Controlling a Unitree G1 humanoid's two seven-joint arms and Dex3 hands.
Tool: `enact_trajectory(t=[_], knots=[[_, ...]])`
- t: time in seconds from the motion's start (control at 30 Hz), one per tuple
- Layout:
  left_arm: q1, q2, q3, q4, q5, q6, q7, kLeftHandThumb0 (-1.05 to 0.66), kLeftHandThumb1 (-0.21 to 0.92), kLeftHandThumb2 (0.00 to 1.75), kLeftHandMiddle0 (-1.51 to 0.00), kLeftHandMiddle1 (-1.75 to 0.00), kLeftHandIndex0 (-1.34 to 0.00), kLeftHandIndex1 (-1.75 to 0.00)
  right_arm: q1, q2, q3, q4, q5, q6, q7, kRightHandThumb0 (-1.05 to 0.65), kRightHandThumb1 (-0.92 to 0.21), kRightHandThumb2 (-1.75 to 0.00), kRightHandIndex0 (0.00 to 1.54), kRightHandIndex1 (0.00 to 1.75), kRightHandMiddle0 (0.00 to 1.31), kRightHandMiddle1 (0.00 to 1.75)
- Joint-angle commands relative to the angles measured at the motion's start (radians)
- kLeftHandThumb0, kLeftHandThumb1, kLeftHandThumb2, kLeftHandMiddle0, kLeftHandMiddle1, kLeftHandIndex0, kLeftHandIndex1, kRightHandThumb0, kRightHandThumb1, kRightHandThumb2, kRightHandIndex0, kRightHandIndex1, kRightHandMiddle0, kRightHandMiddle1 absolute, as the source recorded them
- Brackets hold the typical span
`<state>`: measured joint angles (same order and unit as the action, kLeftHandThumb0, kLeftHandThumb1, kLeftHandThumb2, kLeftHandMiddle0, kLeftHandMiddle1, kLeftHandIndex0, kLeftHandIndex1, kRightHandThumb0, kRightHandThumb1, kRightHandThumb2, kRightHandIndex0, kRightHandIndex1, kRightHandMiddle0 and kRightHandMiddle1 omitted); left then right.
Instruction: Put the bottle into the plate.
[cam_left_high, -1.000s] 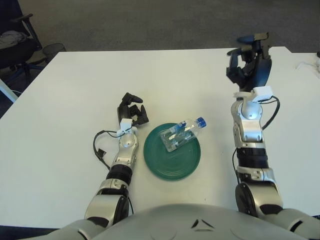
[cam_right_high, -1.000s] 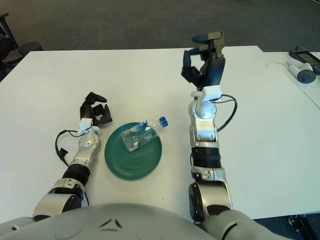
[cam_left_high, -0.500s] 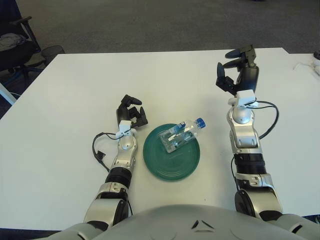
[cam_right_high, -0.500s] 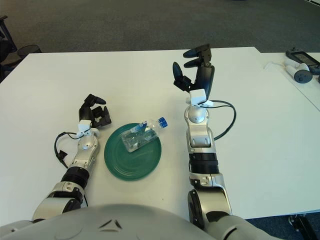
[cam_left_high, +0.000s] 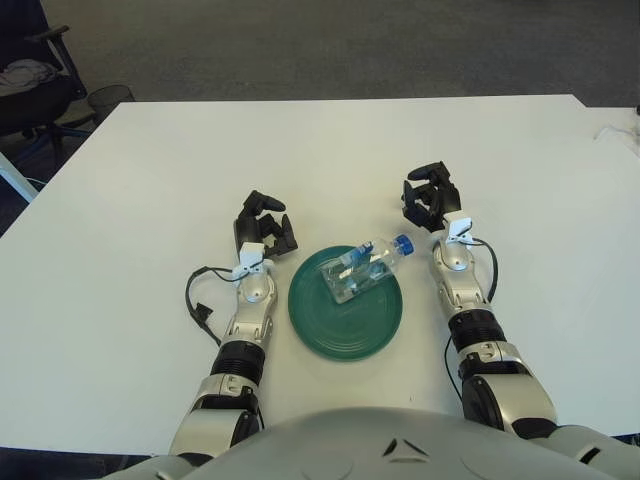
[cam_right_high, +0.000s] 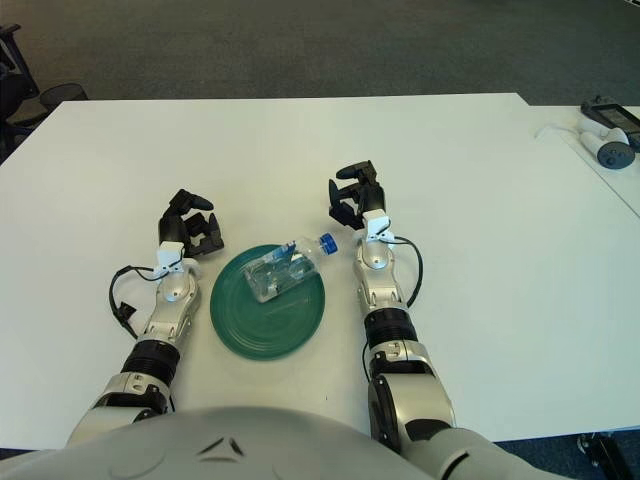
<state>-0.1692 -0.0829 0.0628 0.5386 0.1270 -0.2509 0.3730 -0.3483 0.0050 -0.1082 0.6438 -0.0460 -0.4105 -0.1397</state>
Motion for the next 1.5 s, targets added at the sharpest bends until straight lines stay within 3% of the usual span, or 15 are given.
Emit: enact_trajectory(t=[0.0, 0.3, 1.47], knots=[[0.041, 0.003, -0.002, 0.003, 0.007, 0.062, 0.003, -0.51, 0.21, 1.45, -1.23, -1.75, -0.7, -1.75, -0.018, -0.017, -0.019, 0.072, 0.012, -0.046, -0.014, 0.0, -0.66, -0.87, 0.34, 1.68, 0.26, 1.69], [0.06, -0.008, -0.011, -0.087, 0.019, 0.158, 0.016, -0.52, 0.19, 1.47, -1.24, -1.75, -0.71, -1.75, -0.015, -0.021, -0.006, 0.153, -0.024, -0.092, -0.064, 0.0, -0.7, -0.82, 0.29, 1.69, 0.27, 1.69], [0.075, -0.007, -0.027, -0.185, 0.071, 0.259, 0.058, -0.52, 0.19, 1.47, -1.23, -1.75, -0.71, -1.75, 0.154, -0.004, 0.022, -0.003, 0.015, -0.051, 0.019, 0.0, -0.63, -0.93, 0.31, 1.72, 0.29, 1.72]])
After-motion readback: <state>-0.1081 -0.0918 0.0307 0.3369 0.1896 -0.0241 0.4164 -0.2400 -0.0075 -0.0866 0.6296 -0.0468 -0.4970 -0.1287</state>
